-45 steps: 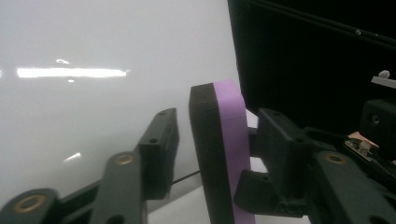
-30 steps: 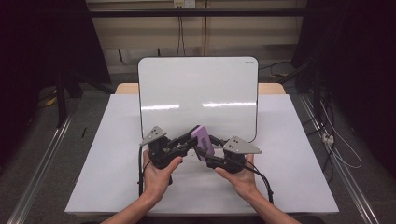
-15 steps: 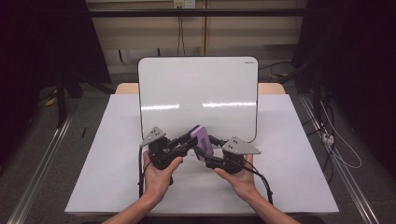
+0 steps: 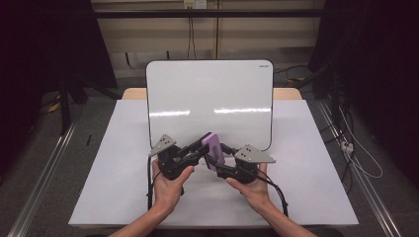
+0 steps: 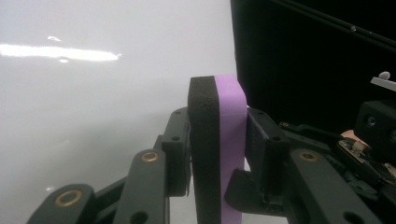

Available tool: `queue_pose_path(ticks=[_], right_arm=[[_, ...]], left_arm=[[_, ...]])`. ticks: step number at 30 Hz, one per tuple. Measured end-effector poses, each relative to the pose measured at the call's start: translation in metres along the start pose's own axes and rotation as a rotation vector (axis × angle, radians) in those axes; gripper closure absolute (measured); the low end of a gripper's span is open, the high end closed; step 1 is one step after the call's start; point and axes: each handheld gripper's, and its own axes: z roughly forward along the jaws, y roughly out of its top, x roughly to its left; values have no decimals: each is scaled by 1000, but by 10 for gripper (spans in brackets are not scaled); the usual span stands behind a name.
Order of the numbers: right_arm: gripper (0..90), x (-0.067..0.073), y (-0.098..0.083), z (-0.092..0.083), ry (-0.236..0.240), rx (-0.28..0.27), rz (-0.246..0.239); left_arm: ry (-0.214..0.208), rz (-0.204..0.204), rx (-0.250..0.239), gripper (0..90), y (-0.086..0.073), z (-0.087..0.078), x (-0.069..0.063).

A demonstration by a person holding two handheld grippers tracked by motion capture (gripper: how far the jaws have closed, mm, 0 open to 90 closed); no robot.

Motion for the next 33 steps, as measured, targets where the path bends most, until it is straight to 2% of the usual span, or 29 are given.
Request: queue_pose_path(ticks=[5, 10, 14, 17, 26, 28, 33], right_arm=[[415, 1, -1, 0, -2, 3, 10], [411, 2, 0, 0, 8, 7, 9], [304, -1, 4, -2, 13, -6, 12], [264, -5, 5, -6, 6, -6, 29], [212, -13, 6, -14, -9, 3, 38], [211, -15, 6, -17, -18, 6, 41], [206, -23, 4, -24, -46, 18, 40]], left_arm=[[5, 20, 5, 636, -1, 0, -1], [12, 66, 18, 655, 2, -3, -4], [30, 84, 36, 662, 5, -6, -2], [59, 95, 43, 663, 8, -9, 2], [161, 210, 93, 666, 27, -29, 11], [182, 220, 93, 667, 30, -35, 13], [256, 244, 131, 668, 40, -45, 20]])
